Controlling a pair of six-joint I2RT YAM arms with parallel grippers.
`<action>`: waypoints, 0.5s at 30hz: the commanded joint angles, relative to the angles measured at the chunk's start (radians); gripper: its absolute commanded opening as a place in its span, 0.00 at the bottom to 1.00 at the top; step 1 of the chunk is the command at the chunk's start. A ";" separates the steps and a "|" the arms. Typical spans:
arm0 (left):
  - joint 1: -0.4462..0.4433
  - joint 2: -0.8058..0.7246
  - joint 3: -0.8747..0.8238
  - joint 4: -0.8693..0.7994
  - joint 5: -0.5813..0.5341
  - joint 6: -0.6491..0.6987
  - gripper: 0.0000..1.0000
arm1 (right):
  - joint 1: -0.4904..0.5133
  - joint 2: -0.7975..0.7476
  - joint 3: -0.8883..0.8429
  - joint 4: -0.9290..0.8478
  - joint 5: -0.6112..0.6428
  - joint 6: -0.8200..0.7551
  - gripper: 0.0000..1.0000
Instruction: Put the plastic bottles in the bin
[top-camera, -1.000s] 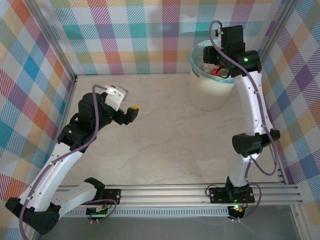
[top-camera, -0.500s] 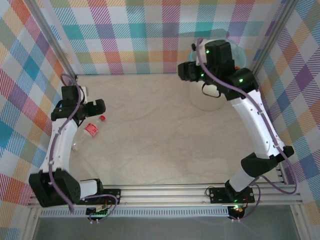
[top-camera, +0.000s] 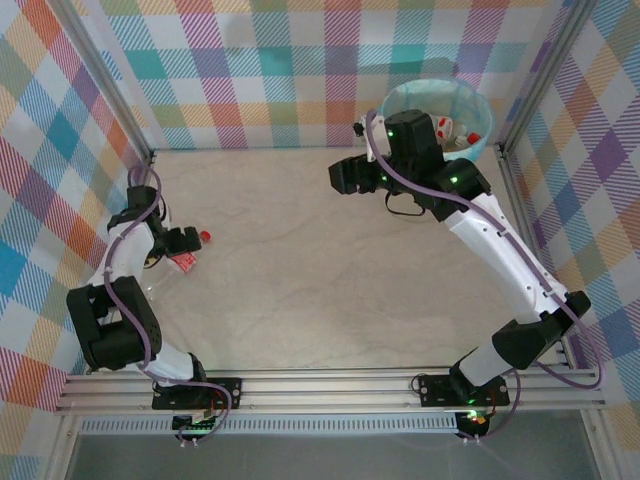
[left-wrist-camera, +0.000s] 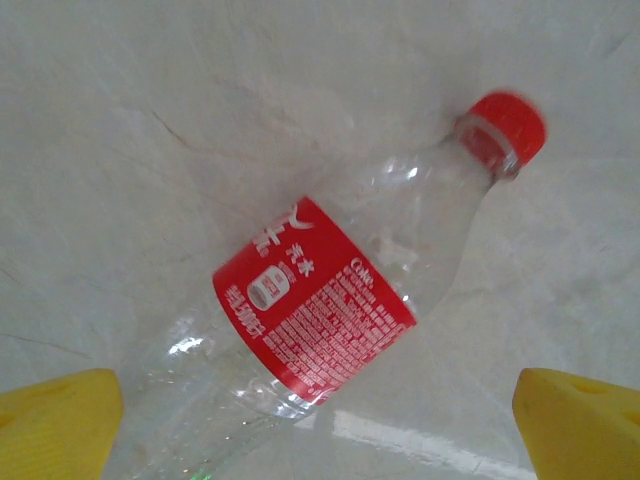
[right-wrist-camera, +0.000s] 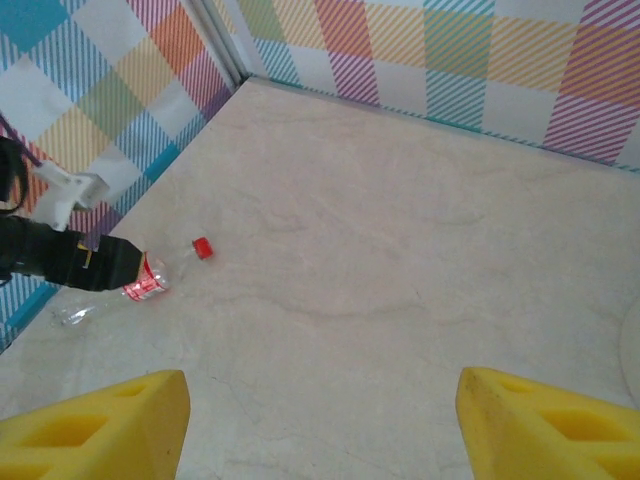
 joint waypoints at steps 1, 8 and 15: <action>0.013 0.027 -0.049 -0.045 0.016 0.041 1.00 | 0.001 -0.048 -0.013 0.065 -0.044 -0.028 0.71; 0.014 0.106 -0.081 -0.032 -0.027 0.064 0.96 | 0.001 -0.064 -0.053 0.072 -0.054 -0.027 0.72; -0.001 0.169 -0.072 -0.040 -0.005 0.074 0.83 | 0.001 -0.080 -0.075 0.074 -0.054 -0.009 0.72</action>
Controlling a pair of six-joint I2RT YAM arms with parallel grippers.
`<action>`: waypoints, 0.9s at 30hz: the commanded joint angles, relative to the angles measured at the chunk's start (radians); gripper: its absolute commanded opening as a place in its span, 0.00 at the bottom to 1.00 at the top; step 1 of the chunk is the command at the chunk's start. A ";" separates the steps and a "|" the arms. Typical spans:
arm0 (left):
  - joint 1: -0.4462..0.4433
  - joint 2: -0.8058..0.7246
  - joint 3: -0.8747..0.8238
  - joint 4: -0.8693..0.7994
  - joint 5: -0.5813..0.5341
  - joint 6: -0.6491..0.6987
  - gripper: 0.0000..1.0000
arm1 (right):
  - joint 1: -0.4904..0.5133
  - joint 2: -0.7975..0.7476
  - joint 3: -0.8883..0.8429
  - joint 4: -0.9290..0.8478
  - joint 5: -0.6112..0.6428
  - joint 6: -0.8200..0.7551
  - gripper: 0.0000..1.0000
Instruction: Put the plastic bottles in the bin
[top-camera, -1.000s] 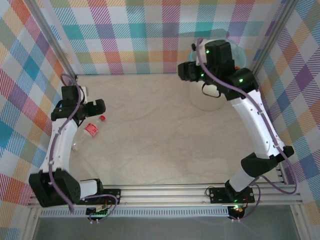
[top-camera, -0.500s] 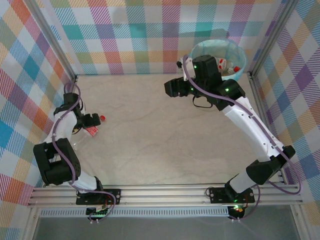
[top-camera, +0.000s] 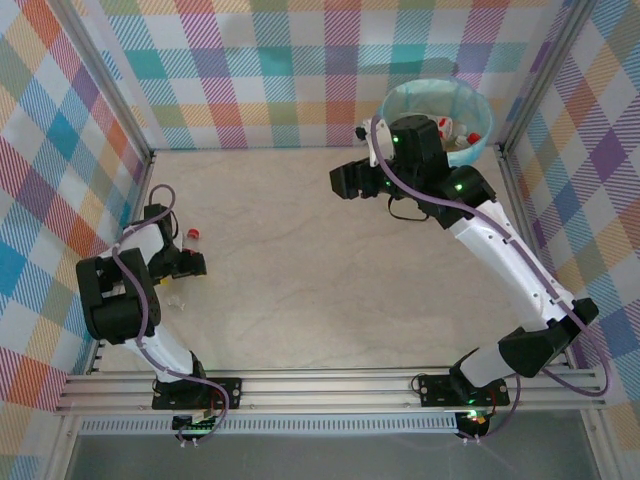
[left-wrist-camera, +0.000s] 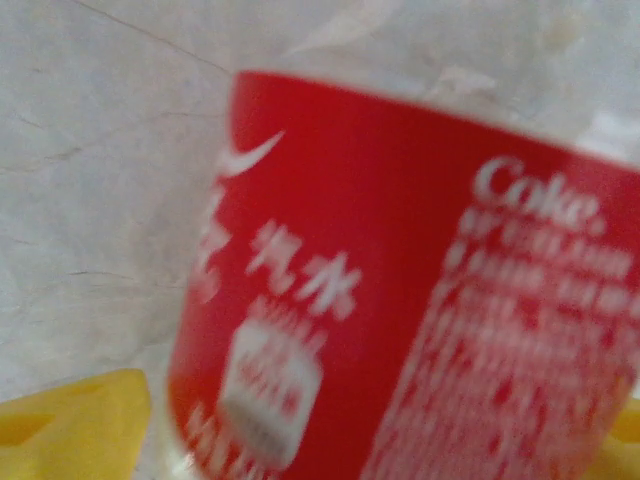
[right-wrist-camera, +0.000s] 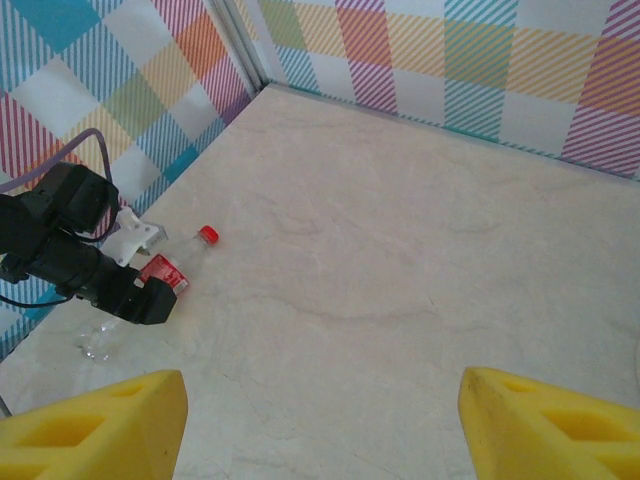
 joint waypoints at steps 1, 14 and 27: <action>0.000 0.008 0.002 -0.036 0.026 0.016 0.81 | 0.001 -0.033 -0.012 0.030 -0.024 0.006 0.72; -0.026 -0.061 0.028 -0.037 0.089 -0.009 0.51 | 0.001 -0.040 -0.012 0.017 0.007 0.009 0.71; -0.322 -0.464 0.140 0.071 0.369 -0.125 0.49 | 0.000 -0.047 0.004 0.049 -0.070 0.026 0.71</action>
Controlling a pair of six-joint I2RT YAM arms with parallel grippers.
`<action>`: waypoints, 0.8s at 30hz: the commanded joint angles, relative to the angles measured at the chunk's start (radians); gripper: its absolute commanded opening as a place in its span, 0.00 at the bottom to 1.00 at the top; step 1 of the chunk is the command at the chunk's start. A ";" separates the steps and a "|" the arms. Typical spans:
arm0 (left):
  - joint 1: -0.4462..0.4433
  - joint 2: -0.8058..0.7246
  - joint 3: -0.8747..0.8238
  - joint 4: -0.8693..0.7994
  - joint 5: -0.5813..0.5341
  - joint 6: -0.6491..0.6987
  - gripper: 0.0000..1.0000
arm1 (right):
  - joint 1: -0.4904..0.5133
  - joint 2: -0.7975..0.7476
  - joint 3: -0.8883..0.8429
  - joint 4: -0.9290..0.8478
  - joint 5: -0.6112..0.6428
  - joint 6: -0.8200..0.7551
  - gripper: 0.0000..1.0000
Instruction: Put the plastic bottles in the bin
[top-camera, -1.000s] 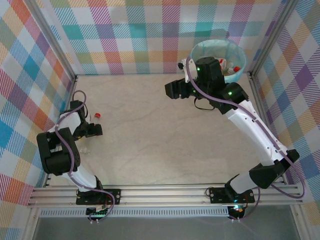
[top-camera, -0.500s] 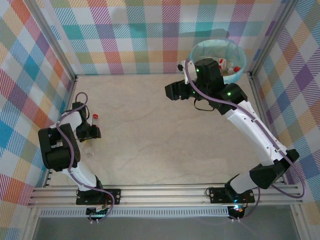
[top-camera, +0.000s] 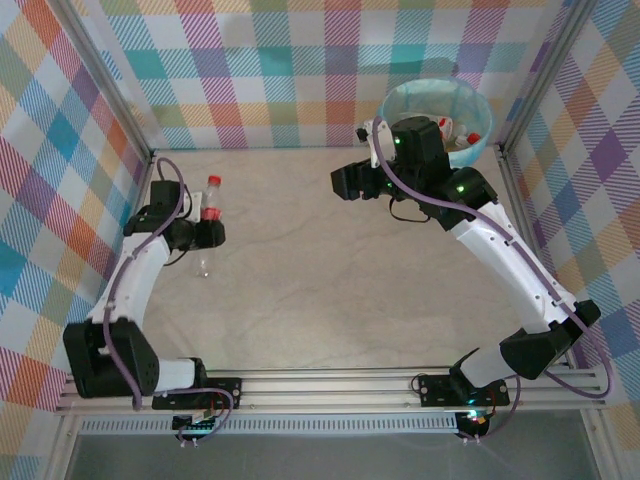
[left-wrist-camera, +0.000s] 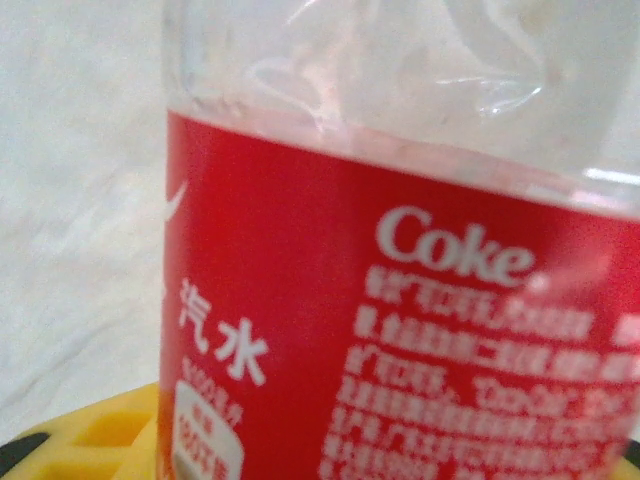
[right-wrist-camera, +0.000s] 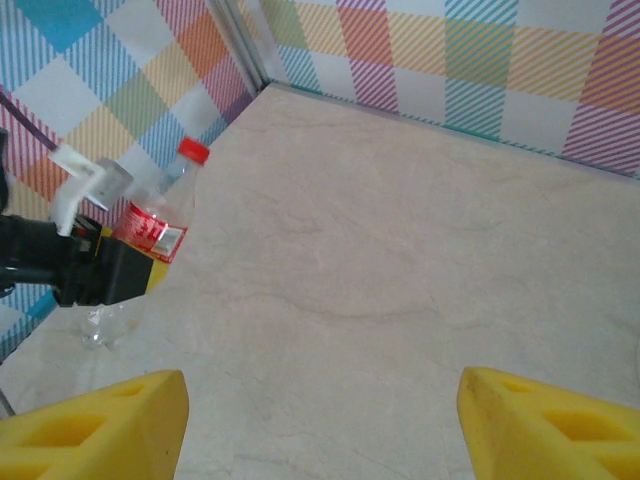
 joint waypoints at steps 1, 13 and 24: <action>-0.096 -0.086 0.072 0.068 0.162 -0.022 0.49 | 0.000 -0.040 0.005 0.067 -0.097 0.025 0.71; -0.322 -0.172 0.162 0.267 0.526 -0.040 0.48 | 0.000 0.008 -0.063 0.376 -0.568 0.218 0.83; -0.428 -0.130 0.223 0.292 0.663 -0.039 0.48 | 0.014 0.063 -0.041 0.452 -0.704 0.233 0.87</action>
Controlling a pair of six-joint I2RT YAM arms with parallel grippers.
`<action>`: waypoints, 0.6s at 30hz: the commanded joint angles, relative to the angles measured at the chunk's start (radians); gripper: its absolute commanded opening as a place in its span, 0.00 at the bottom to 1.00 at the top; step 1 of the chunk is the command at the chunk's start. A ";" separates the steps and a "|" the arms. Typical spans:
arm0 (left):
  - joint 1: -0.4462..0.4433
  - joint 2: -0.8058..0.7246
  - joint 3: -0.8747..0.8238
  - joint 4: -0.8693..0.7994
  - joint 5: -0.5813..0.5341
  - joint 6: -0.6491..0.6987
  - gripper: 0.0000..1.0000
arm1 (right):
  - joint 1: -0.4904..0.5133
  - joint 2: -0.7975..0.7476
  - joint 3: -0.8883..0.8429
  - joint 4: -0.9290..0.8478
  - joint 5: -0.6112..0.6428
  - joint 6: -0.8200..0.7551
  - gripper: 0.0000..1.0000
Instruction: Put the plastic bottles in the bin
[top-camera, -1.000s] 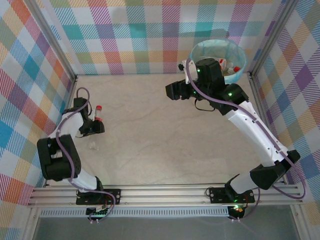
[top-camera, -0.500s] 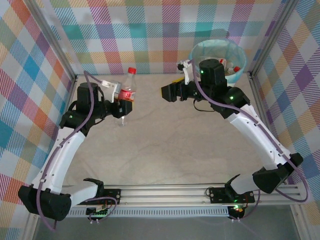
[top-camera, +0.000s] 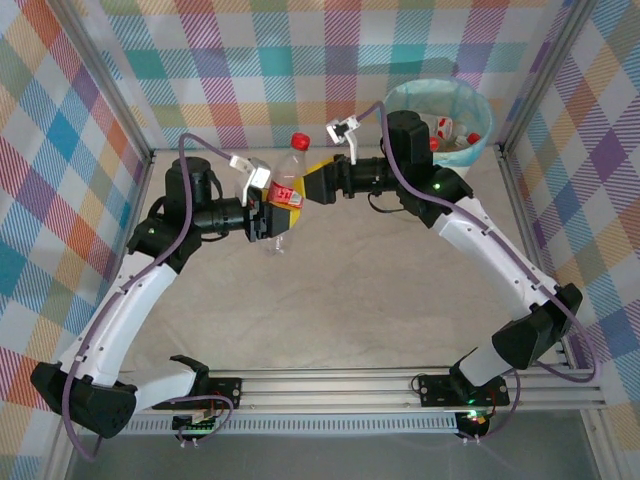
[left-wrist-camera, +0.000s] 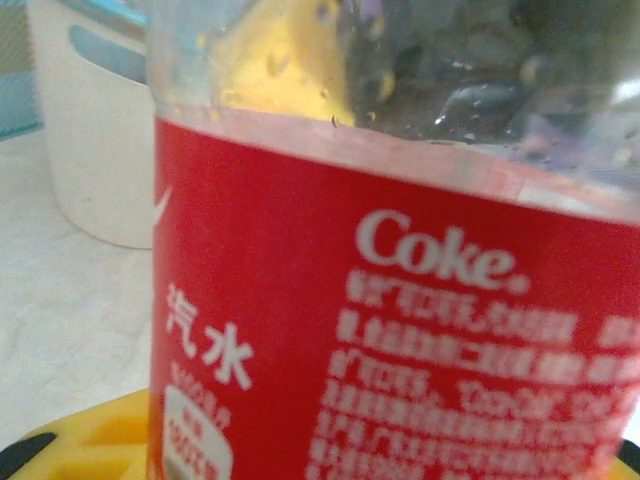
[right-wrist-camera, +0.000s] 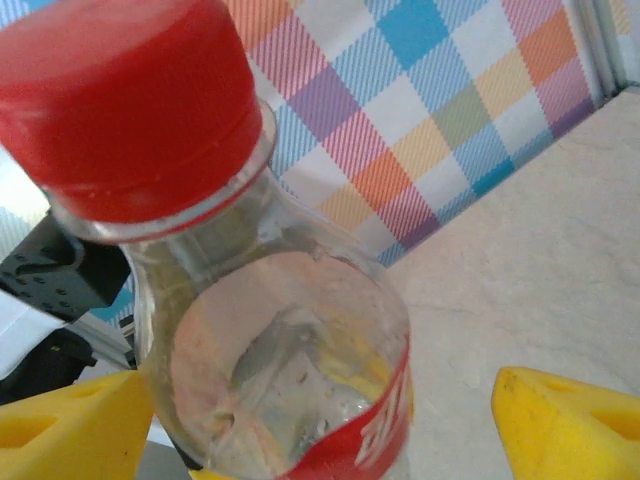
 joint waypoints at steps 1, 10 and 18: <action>-0.036 0.007 0.044 0.041 0.088 -0.003 0.49 | 0.014 -0.002 0.035 0.061 -0.053 -0.008 0.87; -0.055 0.052 0.097 0.014 0.142 -0.010 0.50 | 0.032 -0.003 0.050 0.006 -0.044 -0.094 0.71; -0.054 0.017 0.100 0.015 0.025 0.004 0.79 | 0.030 -0.013 0.166 -0.191 0.179 -0.172 0.54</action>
